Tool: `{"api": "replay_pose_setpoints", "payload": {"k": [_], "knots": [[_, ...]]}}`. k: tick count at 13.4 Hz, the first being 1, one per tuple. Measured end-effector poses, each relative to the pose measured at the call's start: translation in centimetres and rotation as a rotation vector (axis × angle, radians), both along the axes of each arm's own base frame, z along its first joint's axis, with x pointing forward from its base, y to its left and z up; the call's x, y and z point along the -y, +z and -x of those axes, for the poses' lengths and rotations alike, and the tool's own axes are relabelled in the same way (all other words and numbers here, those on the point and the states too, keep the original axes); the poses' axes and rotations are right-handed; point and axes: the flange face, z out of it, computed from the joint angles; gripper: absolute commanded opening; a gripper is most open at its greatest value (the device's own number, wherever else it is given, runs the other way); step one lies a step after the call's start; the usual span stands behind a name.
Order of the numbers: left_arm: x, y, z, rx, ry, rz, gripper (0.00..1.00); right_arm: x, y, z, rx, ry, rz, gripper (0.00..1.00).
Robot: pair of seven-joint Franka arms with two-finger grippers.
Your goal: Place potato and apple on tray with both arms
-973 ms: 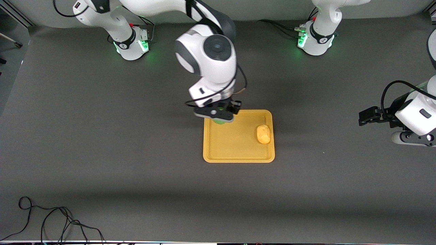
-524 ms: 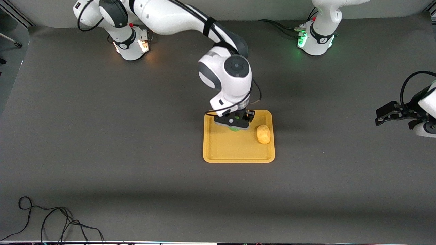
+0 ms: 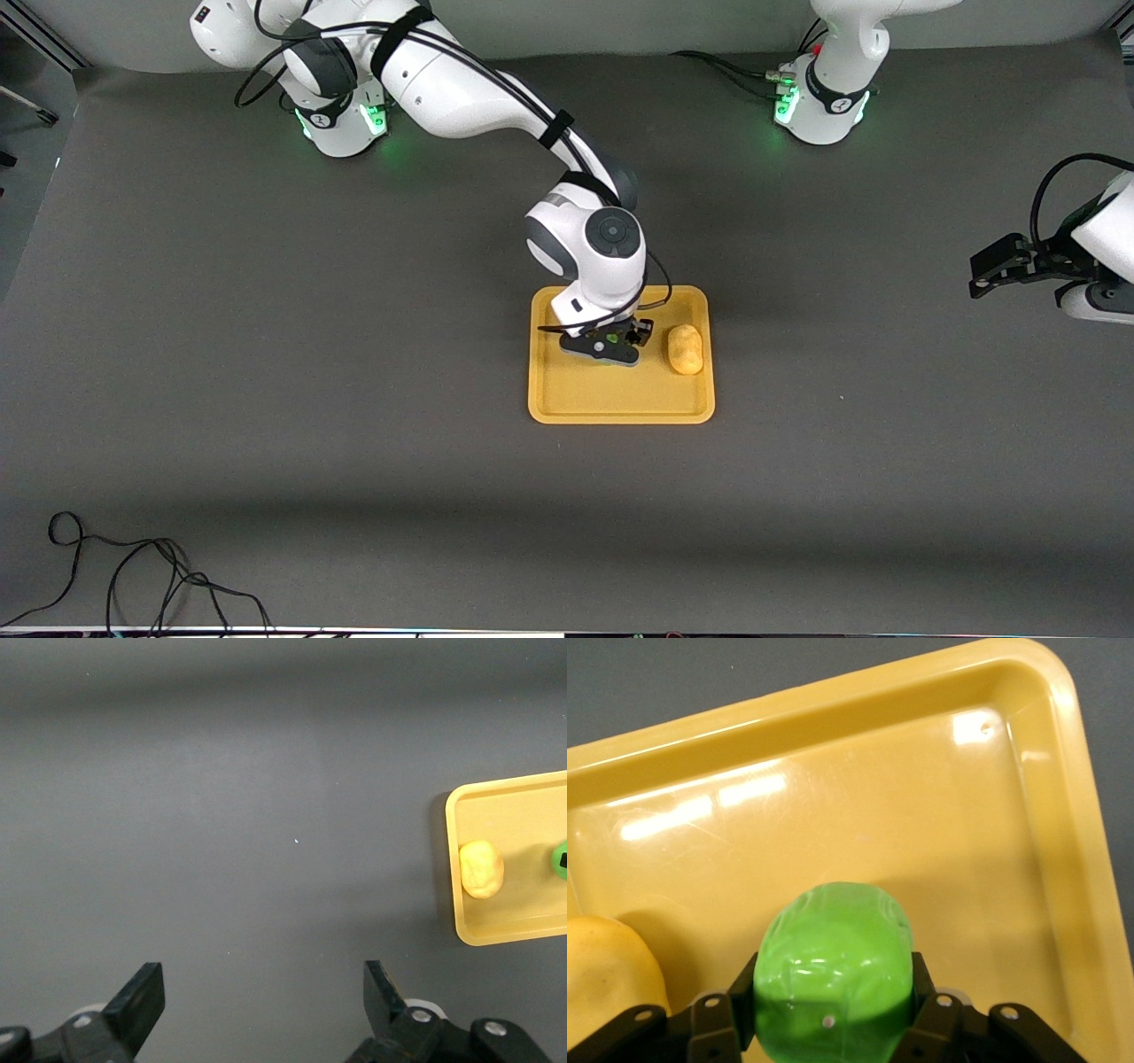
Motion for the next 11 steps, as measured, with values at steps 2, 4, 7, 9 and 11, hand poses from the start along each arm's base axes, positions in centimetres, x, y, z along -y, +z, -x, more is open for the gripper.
{"api": "replay_pose_setpoints", "payload": {"k": [2, 4, 7, 9, 11], "knots": [[-0.1, -0.5, -0.2, -0.009, 0.002, 0.0, 1.0, -0.1, -0.8, 0.0, 0.007, 0.001, -0.007, 0.63], [-0.2, -1.1, -0.4, -0.02, 0.003, 0.0, 1.0, -0.2, -1.5, 0.0, 0.012, 0.002, -0.012, 0.91], [-0.4, -1.4, -0.5, -0.026, 0.004, -0.006, 1.0, -0.3, -1.6, 0.1, 0.012, 0.001, -0.016, 1.0], [-0.5, -1.5, -0.5, -0.026, 0.003, -0.016, 1.0, -0.7, -0.8, 0.1, 0.023, 0.001, -0.031, 1.0], [-0.5, -1.5, -0.5, -0.027, 0.003, -0.019, 1.0, -0.9, 2.5, -0.1, 0.011, -0.011, -0.036, 1.0]]}}
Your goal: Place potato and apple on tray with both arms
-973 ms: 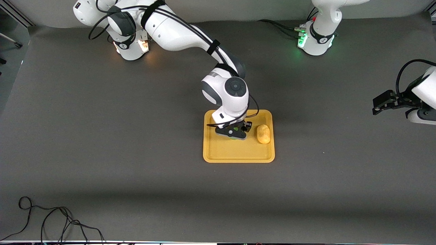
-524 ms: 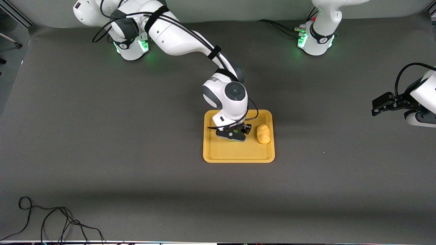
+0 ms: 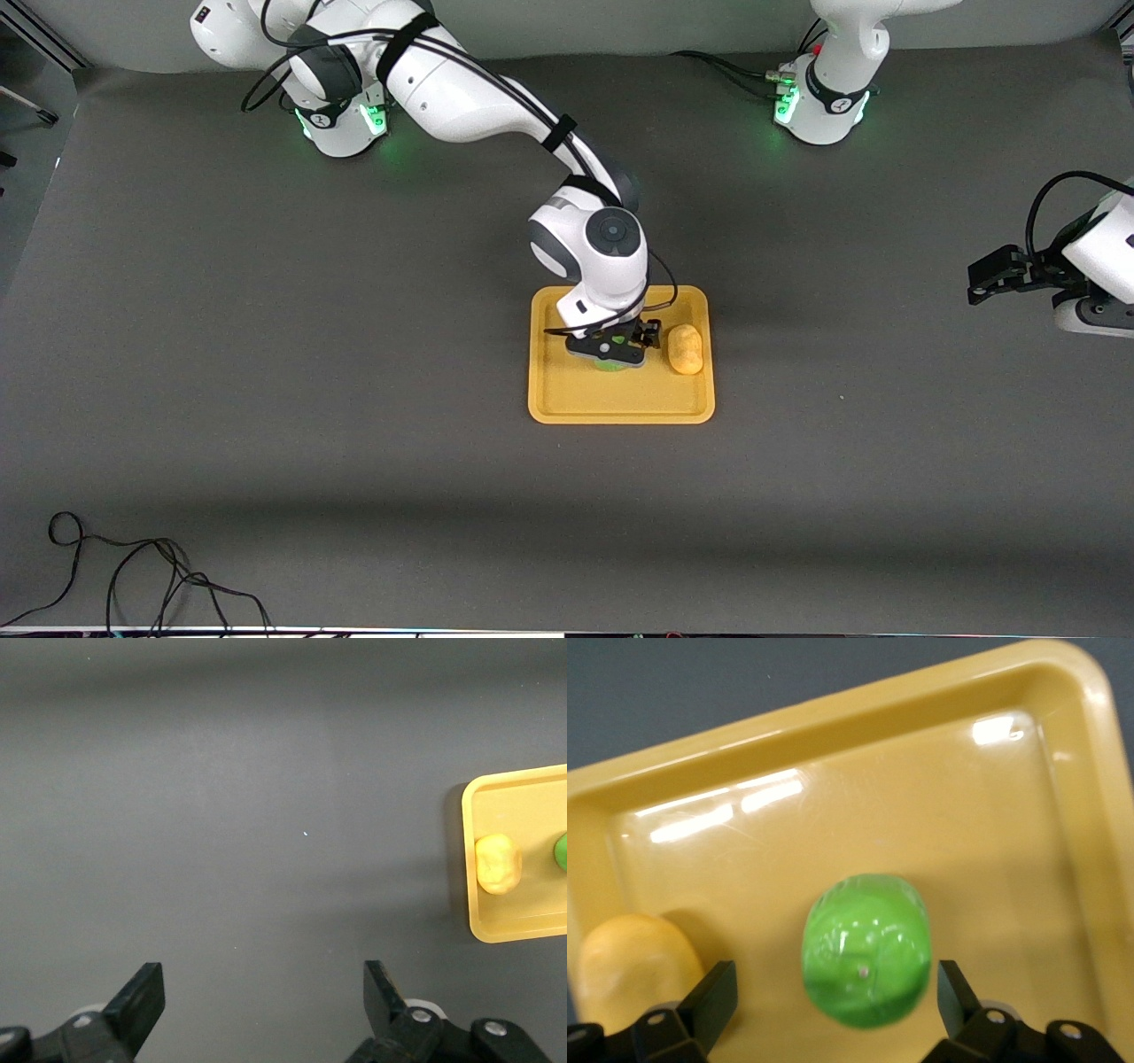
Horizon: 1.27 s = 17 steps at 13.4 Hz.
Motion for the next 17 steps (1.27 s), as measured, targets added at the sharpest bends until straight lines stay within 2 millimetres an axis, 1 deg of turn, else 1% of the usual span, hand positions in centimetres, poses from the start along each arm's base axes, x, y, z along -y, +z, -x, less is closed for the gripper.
{"api": "replay_pose_setpoints", "payload": {"k": [1, 2, 3, 5, 6, 7, 8, 9, 10, 12, 13, 15, 17], "knots": [[0.0, 0.0, 0.0, 0.0, 0.0, 0.0, 1.0, 0.3, 3.0, -0.1, -0.014, -0.009, 0.005, 1.0], [0.0, 0.0, 0.0, 0.0, -0.001, 0.0, 1.0, 0.9, 6.5, -0.3, -0.026, -0.019, 0.01, 1.0], [0.1, -0.1, 0.0, 0.0, -0.002, 0.0, 1.0, 2.0, 10.8, -0.5, -0.035, -0.035, 0.012, 1.0], [0.2, -0.2, -0.1, -0.002, -0.003, 0.0, 1.0, 5.6, 19.3, -1.2, -0.045, -0.065, 0.005, 1.0], [0.2, -0.3, -0.1, -0.003, -0.004, 0.0, 1.0, 7.7, 23.0, -1.2, -0.057, -0.051, 0.012, 1.0], [0.3, -0.4, -0.1, -0.004, -0.006, 0.0, 1.0, 10.0, 26.1, -0.9, -0.074, -0.018, 0.032, 1.0], [0.3, -0.5, -0.2, -0.006, -0.006, 0.0, 1.0, 12.5, 28.6, -0.8, -0.081, 0.015, 0.048, 1.0], [0.3, -0.7, -0.3, -0.008, -0.006, 0.001, 1.0, 15.1, 30.4, -0.9, -0.085, 0.045, 0.057, 1.0], [0.2, -0.8, -0.3, -0.009, -0.004, 0.001, 1.0, 17.9, 31.6, -1.0, -0.093, 0.071, 0.061, 1.0], [0.2, -0.8, -0.3, -0.01, -0.003, 0.001, 1.0, 24.1, 33.4, -1.5, -0.108, 0.116, 0.06, 1.0], [0.2, -0.8, -0.3, -0.01, -0.003, 0.001, 1.0, 27.5, 34.2, -1.8, -0.113, 0.137, 0.056, 1.0], [0.1, -0.9, -0.3, -0.011, -0.002, 0.001, 1.0, 34.3, 35.4, -2.2, -0.124, 0.16, 0.037, 1.0], [0.1, -1.0, -0.4, -0.014, -0.001, 0.002, 1.0, 41.2, 35.8, -2.3, -0.139, 0.164, 0.008, 1.0]]}}
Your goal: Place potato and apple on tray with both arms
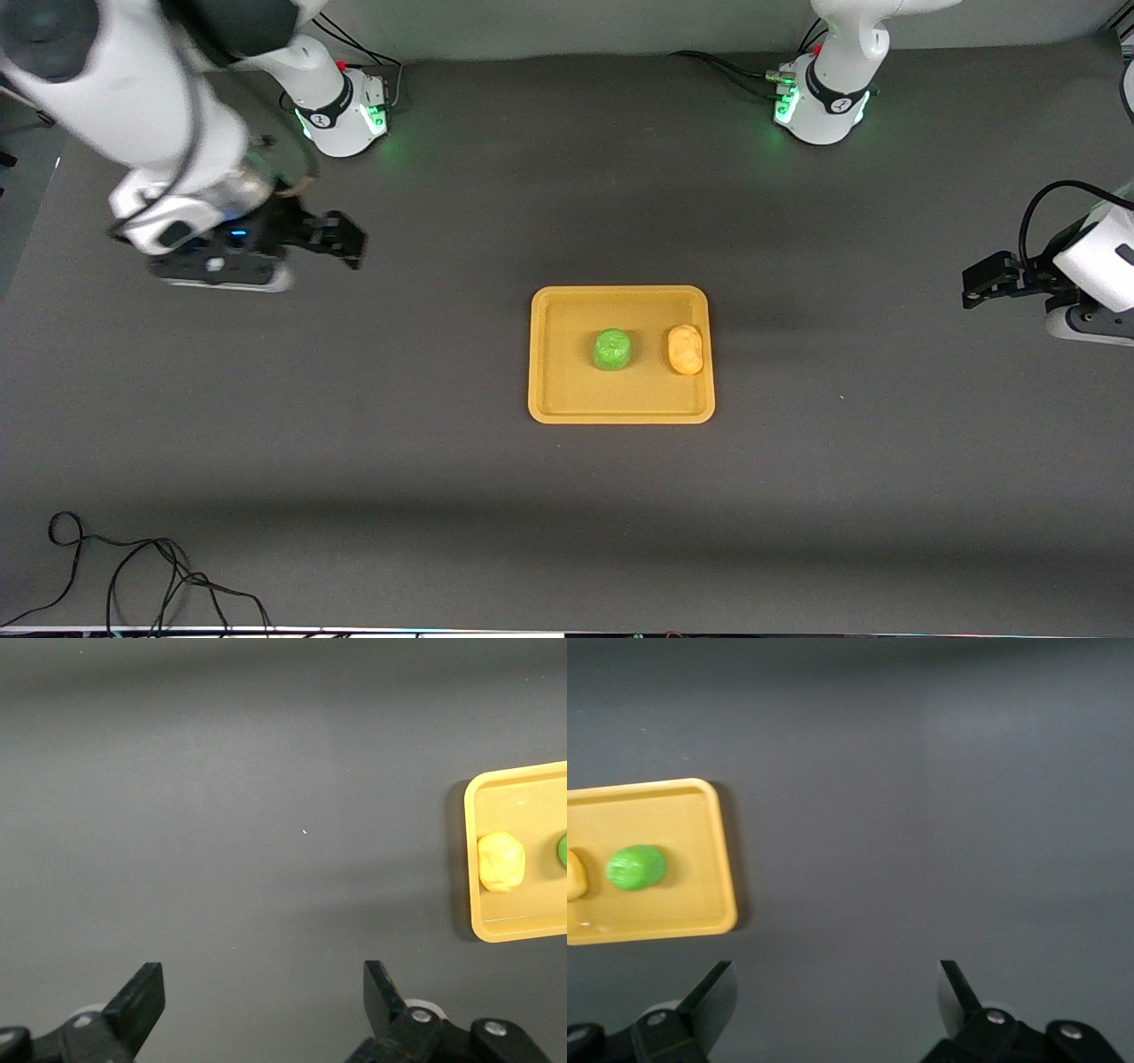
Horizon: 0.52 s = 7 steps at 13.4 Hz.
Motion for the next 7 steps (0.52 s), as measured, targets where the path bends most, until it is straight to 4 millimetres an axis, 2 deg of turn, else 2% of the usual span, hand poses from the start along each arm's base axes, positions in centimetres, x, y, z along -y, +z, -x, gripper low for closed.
{"api": "replay_pose_setpoints", "payload": {"k": [3, 5, 7], "knots": [[-0.1, 0.0, 0.0, -0.001, 0.001, 0.0, 1.0, 8.7, 0.5, 0.3, -0.005, 0.025, -0.03, 1.0], [-0.1, -0.1, 0.0, -0.001, 0.002, 0.0, 1.0, 12.8, 0.6, 0.3, 0.0, 0.036, -0.034, 1.0], [-0.1, -0.1, 0.0, -0.002, 0.003, 0.0, 1.0, 15.8, 0.6, 0.1, 0.001, 0.029, -0.035, 1.0]]}}
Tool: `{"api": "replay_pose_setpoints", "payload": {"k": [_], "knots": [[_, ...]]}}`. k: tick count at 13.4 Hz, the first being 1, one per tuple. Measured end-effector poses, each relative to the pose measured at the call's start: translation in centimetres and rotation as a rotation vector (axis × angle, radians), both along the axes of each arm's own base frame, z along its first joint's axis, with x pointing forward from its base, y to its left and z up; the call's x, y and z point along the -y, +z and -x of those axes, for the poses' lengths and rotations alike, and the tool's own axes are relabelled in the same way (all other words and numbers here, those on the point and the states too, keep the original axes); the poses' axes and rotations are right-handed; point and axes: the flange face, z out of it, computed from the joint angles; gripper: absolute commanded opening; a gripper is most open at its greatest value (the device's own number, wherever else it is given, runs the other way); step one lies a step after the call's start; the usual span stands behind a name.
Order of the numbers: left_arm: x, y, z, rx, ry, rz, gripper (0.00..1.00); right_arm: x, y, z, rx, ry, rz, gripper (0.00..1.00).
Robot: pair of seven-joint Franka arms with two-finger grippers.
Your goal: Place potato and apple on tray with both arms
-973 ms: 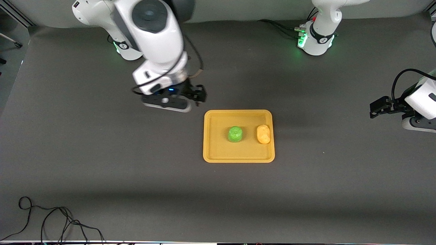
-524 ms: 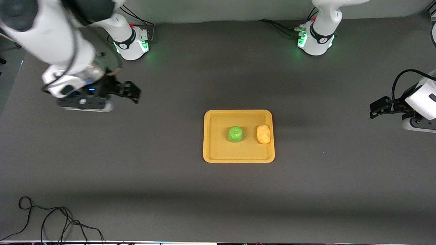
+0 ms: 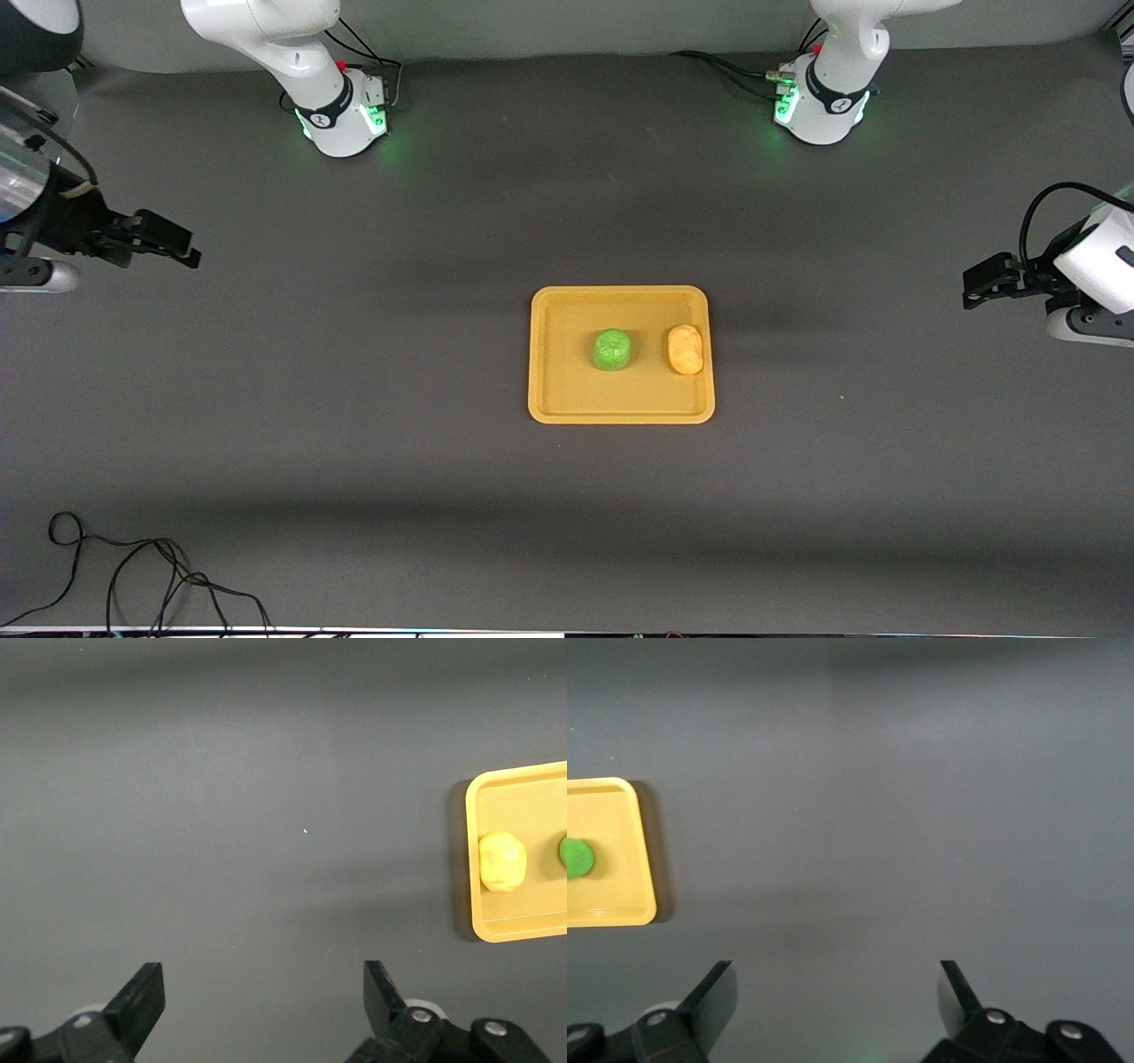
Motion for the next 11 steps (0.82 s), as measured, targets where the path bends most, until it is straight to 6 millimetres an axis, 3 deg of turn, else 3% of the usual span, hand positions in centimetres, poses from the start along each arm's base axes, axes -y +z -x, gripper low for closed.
{"api": "replay_pose_setpoints", "payload": {"k": [2, 11], "knots": [[0.0, 0.0, -0.01, 0.001, 0.0, 0.0, 1.0, 0.94, -0.05, -0.01, 0.0, -0.003, 0.014, 1.0], [-0.03, -0.05, -0.06, 0.004, 0.0, 0.0, 1.0, 0.7, -0.56, -0.2, -0.009, 0.005, 0.03, 1.0]]}}
